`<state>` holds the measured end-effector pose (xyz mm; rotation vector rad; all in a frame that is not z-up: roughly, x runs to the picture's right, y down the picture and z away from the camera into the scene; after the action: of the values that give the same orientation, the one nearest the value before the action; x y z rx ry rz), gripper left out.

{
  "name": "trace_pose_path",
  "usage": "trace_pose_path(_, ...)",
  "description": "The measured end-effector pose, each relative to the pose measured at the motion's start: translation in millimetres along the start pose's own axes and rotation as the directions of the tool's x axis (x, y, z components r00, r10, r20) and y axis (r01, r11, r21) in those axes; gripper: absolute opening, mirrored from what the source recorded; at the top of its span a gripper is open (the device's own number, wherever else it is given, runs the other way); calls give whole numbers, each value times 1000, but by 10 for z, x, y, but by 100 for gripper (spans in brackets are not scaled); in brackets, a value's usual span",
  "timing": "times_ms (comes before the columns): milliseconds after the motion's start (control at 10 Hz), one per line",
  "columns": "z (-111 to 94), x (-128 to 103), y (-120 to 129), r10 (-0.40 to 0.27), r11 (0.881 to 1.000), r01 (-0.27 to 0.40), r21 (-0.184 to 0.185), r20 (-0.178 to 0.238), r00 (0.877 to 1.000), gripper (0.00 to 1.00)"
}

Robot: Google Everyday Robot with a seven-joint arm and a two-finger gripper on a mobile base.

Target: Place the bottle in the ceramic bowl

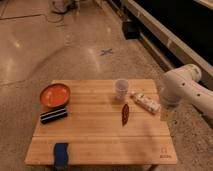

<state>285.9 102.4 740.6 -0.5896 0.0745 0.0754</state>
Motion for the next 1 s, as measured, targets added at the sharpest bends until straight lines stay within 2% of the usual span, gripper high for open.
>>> trace_pose_path(300, 332, -67, -375, 55, 998, -55, 4, -17, 998, 65)
trace_pose_path(700, 608, -102, -825, 135, 991, -134, 28, -30, 990, 65)
trace_pose_path(800, 665, -109, -888, 149, 989, -149, 28, -29, 988, 65)
trace_pose_path(1000, 828, -140, -972, 179, 984, -179, 3, -31, 983, 65)
